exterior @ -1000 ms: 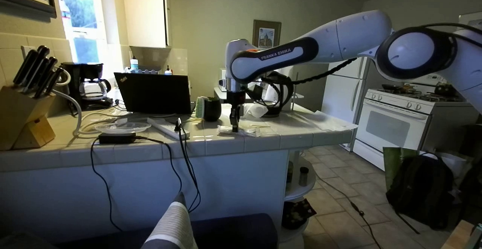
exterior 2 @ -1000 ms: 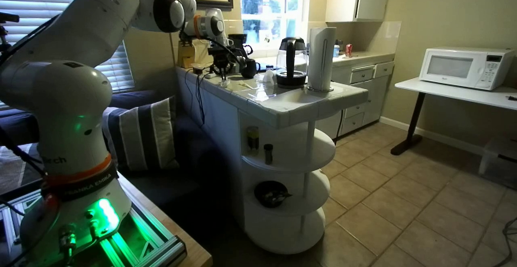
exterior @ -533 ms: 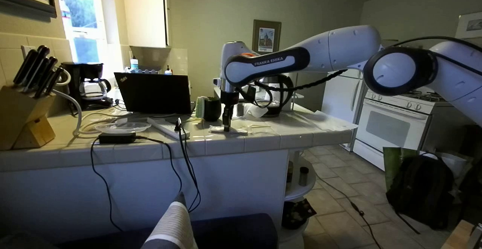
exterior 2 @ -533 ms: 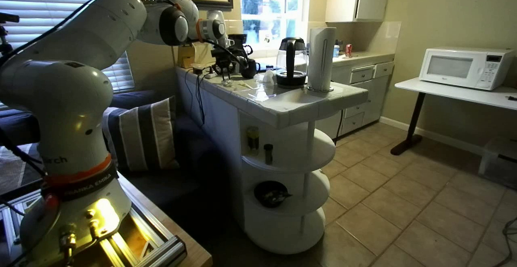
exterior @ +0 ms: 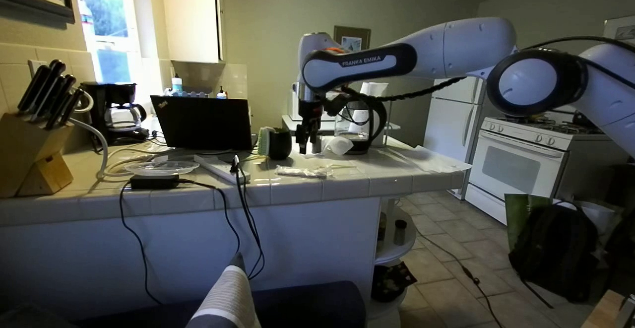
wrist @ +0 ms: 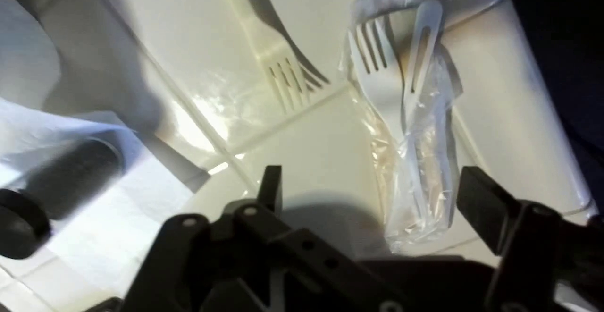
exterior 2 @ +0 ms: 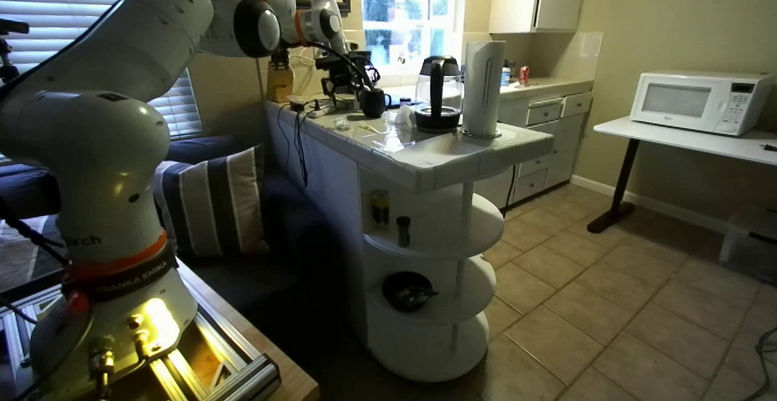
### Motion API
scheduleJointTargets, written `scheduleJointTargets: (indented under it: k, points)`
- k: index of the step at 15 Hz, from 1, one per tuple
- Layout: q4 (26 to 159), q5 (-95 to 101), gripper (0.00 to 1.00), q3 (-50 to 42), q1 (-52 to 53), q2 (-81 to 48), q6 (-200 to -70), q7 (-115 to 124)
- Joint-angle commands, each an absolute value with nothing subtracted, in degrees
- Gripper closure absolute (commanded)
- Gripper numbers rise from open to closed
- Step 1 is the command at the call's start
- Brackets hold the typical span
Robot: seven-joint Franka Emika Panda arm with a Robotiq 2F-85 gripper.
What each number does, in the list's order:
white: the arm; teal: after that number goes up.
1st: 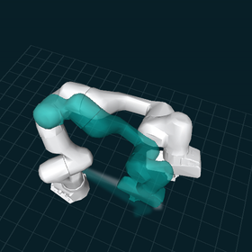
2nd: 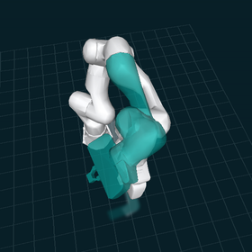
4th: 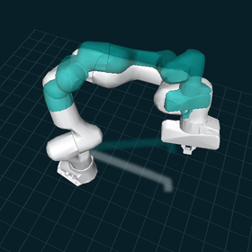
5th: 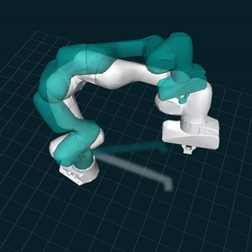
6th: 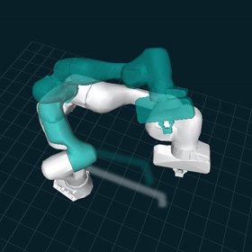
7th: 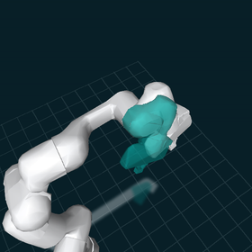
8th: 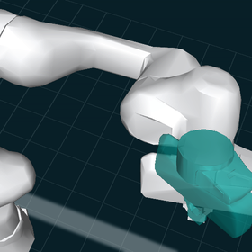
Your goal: Move the white thing to the left
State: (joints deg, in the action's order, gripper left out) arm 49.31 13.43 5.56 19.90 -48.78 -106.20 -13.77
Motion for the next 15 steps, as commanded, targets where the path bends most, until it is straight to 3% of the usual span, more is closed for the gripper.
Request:
scheduleJointTargets:
  k: [1,15]
  points:
    - [58.8,11.7,0.00,4.2,16.9,-38.7,-101.6,-6.9]
    - [94.1,-9.5,0.00,1.9,0.6,-7.9,-98.9,3.1]
